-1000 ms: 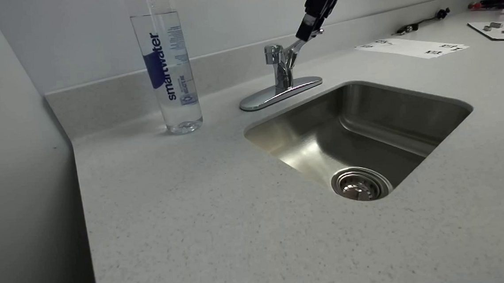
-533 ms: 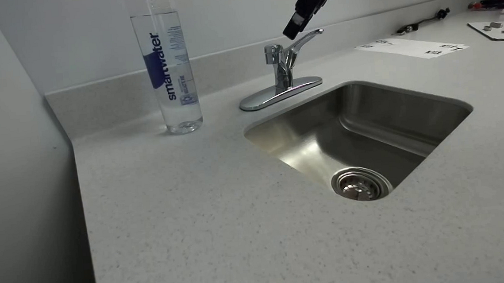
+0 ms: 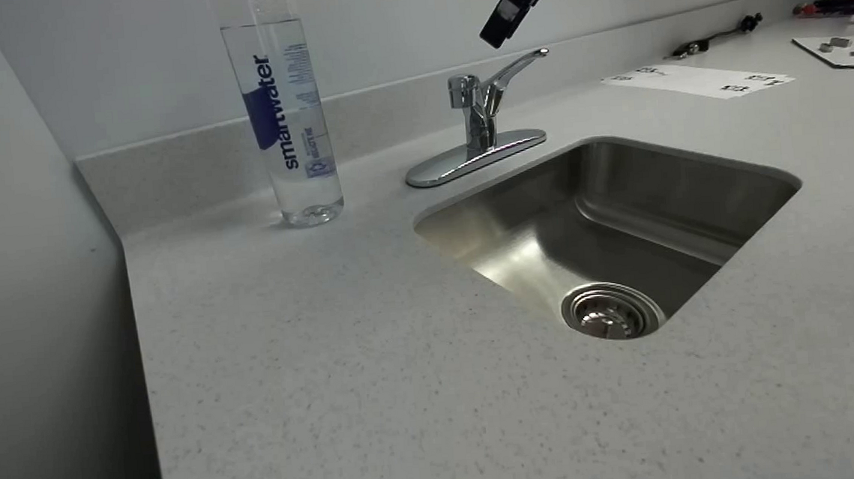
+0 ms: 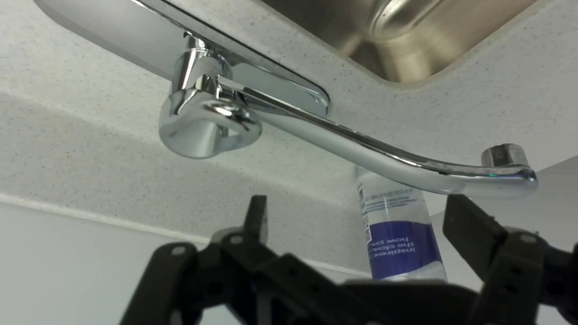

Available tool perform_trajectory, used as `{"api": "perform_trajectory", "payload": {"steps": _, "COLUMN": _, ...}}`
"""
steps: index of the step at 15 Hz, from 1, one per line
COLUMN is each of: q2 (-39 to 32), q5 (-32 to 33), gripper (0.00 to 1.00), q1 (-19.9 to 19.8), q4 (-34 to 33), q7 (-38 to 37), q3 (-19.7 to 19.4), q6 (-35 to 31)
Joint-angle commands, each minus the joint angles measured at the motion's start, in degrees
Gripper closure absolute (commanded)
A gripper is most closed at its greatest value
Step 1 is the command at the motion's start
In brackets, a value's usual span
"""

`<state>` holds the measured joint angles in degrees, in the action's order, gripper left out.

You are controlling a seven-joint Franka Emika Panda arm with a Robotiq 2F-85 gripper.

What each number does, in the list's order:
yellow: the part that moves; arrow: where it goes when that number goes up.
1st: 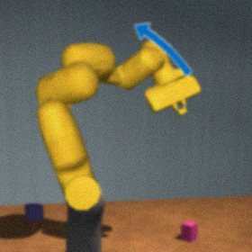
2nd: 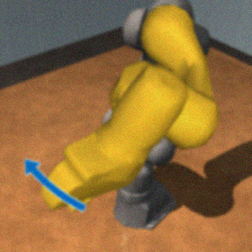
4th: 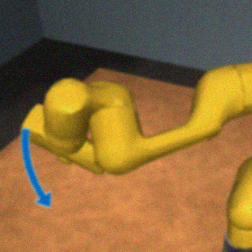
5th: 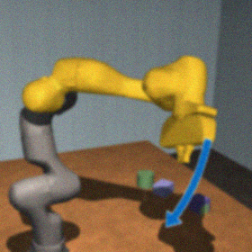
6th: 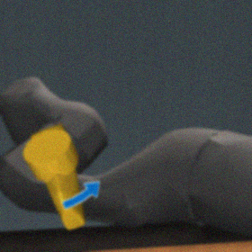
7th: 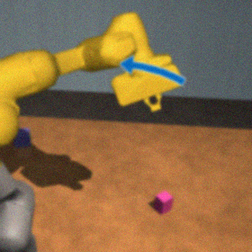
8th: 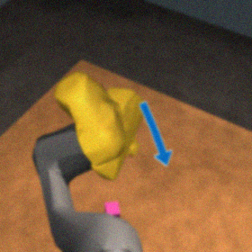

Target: Move the spout to the left and close the tap

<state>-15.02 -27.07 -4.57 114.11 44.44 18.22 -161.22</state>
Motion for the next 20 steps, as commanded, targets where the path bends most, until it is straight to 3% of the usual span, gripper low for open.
{"api": "perform_trajectory", "payload": {"steps": 1, "q2": 5.9, "q5": 3.2, "gripper": 0.00, "q1": 0.6, "q4": 0.6, "q7": -5.5, "q3": -2.9, "q6": 10.9}}
{"api": "perform_trajectory", "payload": {"steps": 4, "q2": 9.3, "q5": 3.4, "gripper": 0.00, "q1": 1.2, "q4": -1.4, "q7": -7.8, "q3": -5.2, "q6": 20.4}}
{"api": "perform_trajectory", "payload": {"steps": 7, "q2": 12.1, "q5": 2.6, "gripper": 0.00, "q1": 2.2, "q4": -2.0, "q7": -8.5, "q3": -7.4, "q6": 24.9}}
{"api": "perform_trajectory", "payload": {"steps": 20, "q2": 20.2, "q5": 3.3, "gripper": 0.00, "q1": 3.8, "q4": -0.4, "q7": -8.7, "q3": -14.5, "q6": 28.3}}
